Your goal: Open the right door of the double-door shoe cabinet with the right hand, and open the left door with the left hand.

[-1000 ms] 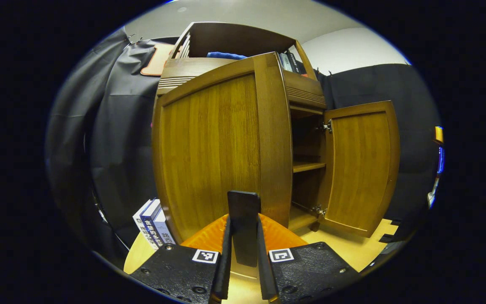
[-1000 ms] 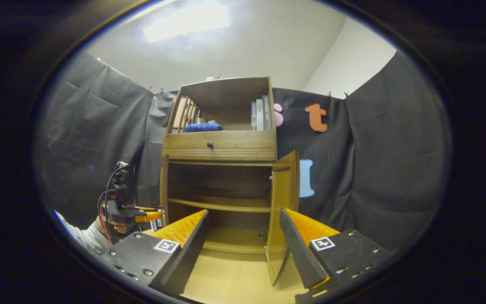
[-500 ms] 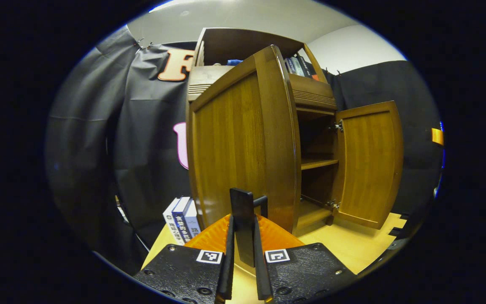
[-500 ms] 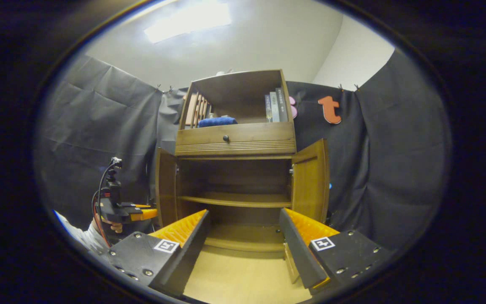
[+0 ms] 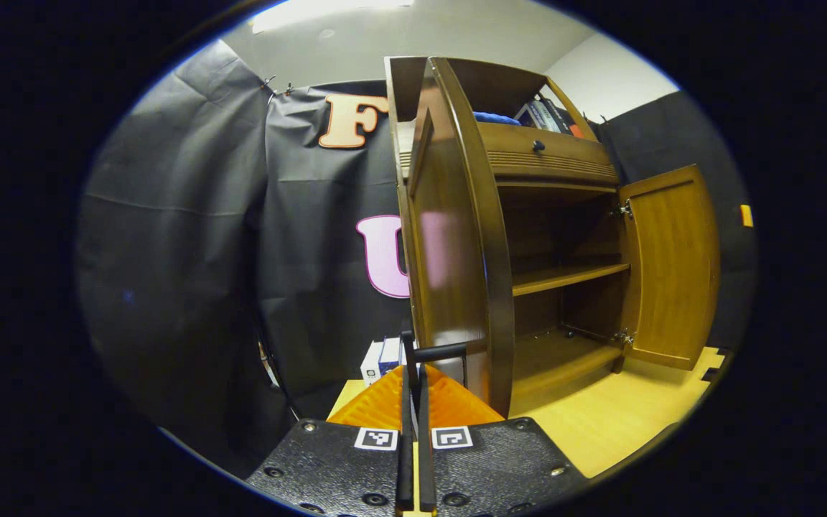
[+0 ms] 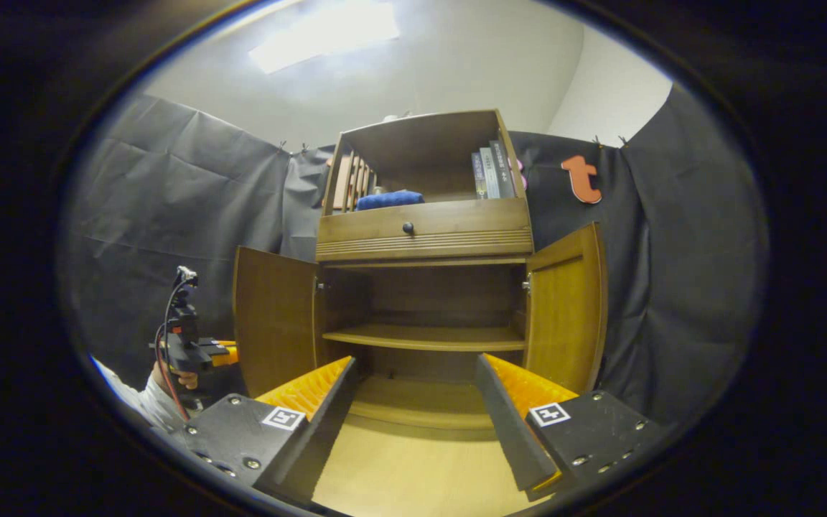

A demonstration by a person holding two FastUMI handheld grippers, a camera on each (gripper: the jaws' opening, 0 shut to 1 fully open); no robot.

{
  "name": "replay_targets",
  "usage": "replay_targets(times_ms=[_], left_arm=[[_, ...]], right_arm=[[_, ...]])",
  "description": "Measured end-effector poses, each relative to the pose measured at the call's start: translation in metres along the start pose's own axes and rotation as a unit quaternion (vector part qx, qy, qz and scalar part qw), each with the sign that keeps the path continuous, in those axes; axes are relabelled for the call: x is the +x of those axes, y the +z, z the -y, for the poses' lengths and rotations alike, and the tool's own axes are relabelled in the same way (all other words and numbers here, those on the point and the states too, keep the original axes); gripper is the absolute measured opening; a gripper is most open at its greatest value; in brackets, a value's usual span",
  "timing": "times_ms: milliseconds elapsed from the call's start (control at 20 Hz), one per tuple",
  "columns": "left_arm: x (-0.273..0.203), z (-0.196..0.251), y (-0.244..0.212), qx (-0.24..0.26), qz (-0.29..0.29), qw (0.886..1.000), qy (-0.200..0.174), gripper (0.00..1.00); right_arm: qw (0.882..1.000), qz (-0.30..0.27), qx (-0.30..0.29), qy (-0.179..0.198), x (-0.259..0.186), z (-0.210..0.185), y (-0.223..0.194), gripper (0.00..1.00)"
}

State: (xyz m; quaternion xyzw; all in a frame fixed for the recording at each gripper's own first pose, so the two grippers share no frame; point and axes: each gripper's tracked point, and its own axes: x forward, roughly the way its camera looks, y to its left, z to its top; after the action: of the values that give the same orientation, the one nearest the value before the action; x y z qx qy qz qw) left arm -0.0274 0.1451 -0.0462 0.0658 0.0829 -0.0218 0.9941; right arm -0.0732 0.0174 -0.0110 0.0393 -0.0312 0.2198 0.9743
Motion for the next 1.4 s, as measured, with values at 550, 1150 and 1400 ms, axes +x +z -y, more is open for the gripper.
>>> replay_targets(times_ms=[550, 1150, 1400], left_arm=[[0.000, -0.019, -0.003, -0.042, -0.009, 0.998, -0.041, 0.03], [-0.048, -0.023, 0.013, -0.017, 0.024, 0.999, 0.033, 0.57], [-0.073, -0.019, 0.031, -0.030, 0.048, 0.995, 0.081, 0.93]], right_arm=[[1.000, 0.012, -0.002, -0.010, 0.002, 0.000, 0.005, 0.98], [1.000, 0.020, -0.019, -0.012, -0.012, 0.007, 0.001, 0.98], [0.999, 0.023, -0.017, -0.013, -0.022, 0.010, -0.001, 0.98]])
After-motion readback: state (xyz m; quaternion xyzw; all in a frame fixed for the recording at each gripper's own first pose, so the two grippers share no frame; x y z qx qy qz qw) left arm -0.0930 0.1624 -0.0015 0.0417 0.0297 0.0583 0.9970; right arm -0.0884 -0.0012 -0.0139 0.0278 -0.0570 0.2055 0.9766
